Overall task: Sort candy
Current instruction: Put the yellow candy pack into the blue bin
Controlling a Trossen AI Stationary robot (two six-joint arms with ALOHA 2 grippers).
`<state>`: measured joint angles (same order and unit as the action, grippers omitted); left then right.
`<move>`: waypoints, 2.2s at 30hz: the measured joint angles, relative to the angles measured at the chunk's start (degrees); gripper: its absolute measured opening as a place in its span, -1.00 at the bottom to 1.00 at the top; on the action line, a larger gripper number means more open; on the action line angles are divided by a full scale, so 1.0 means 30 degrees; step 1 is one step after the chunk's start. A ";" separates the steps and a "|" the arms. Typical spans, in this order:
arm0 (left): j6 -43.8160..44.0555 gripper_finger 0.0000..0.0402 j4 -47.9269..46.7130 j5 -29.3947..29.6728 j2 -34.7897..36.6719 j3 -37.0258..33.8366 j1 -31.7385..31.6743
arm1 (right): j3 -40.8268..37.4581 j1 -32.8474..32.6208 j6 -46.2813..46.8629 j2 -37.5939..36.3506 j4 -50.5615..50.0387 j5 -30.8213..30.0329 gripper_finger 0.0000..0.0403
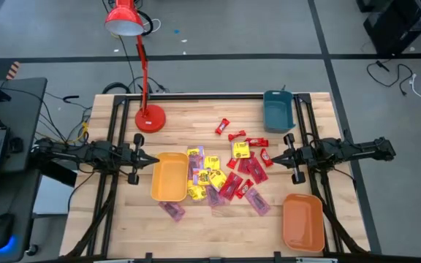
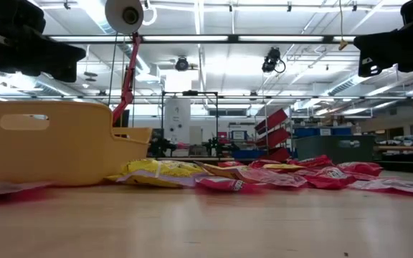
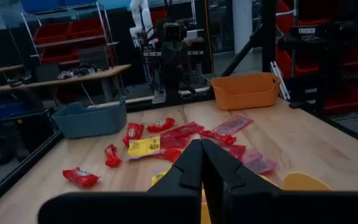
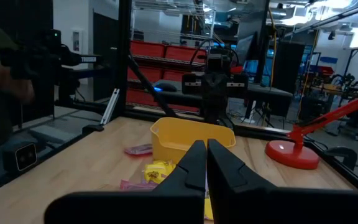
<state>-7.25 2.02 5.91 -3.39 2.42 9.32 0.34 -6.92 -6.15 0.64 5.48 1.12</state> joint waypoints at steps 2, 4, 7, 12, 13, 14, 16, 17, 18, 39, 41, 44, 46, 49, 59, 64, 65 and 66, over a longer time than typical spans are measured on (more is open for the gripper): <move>0.0000 -0.96 -0.0016 0.0000 0.0005 0.0000 0.0000 | 0.0006 0.0001 0.0001 -0.0001 0.0003 0.0001 -0.99; 0.0000 -0.96 -0.0029 0.0000 -0.0002 0.0000 0.0000 | 0.0000 -0.0005 0.0003 0.0000 0.0004 0.0000 -0.99; 0.0000 -0.96 -0.0029 0.0000 0.0005 0.0000 0.0000 | 0.0000 -0.0005 0.0005 -0.0005 0.0007 -0.0003 -0.99; 0.0000 -0.96 -0.0036 -0.0007 0.0005 0.0000 0.0000 | 0.0000 -0.0005 0.0005 0.0000 0.0000 -0.0005 -0.99; 0.0004 -0.96 -0.0036 -0.0011 0.0002 0.0000 0.0000 | 0.0003 -0.0004 0.0004 0.0000 0.0000 0.0001 -0.99; 0.0000 -0.96 -0.0036 -0.0015 -0.0002 0.0000 0.0000 | 0.0000 0.0002 0.0002 0.0000 0.0007 -0.0002 -0.99; 0.0007 -0.96 -0.0042 -0.0015 0.0005 0.0000 0.0000 | 0.0006 -0.0005 0.0005 -0.0002 0.0002 -0.0005 -0.99; 0.0007 -0.96 -0.0044 -0.0015 0.0005 0.0000 0.0000 | 0.0001 0.0001 -0.0002 0.0000 0.0007 -0.0002 -0.99; 0.0007 -0.96 -0.0036 -0.0015 0.0001 0.0000 0.0000 | 0.0000 0.0001 -0.0002 0.0000 0.0012 0.0002 -0.99; 0.0007 -0.96 -0.0066 0.1158 -0.0002 0.0000 -0.0007 | 0.0003 0.0002 0.1871 -0.0007 0.4711 -0.0003 -0.99; 0.0007 -0.96 -0.0058 0.1161 0.0003 0.0000 -0.0007 | 0.0000 -0.0005 0.2383 -0.0007 0.4991 0.0001 -0.99; 0.0007 -0.96 -0.0058 0.1164 0.0003 0.0000 -0.0007 | 0.0000 0.0002 0.3209 0.0136 0.4800 -0.0005 -0.99; 0.0007 -0.96 -0.0058 0.1165 0.0000 0.0000 -0.0007 | 0.0003 -0.0005 0.3475 0.0494 0.4728 -0.0081 -0.99; 0.0007 -0.96 -0.0058 0.1166 -0.0002 0.0000 -0.0007 | 0.0020 -0.0005 0.3660 0.1205 0.4886 -0.1407 -0.99; 0.1854 -0.96 0.2238 0.1024 0.0005 0.0000 0.0022 | 0.3245 -0.0018 0.3495 0.5295 0.5147 -0.2854 -0.99; 0.4915 -0.96 0.5341 0.0809 0.0005 0.0000 0.0022 | 0.5233 -0.0020 0.3384 0.8238 0.5167 -0.2858 -0.99; 0.4972 -0.96 0.5951 0.0809 0.0000 0.0000 0.0022 | 0.5646 -0.0020 0.3376 0.8811 0.5171 -0.2856 -0.99; 0.4998 -0.96 0.6551 0.0809 -0.0002 0.0000 0.0022 | 0.6044 -0.0020 0.3374 0.9357 0.5179 -0.2858 -0.99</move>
<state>7.75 21.67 8.34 -3.40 2.42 9.39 18.47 -6.98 3.98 28.72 21.01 -7.46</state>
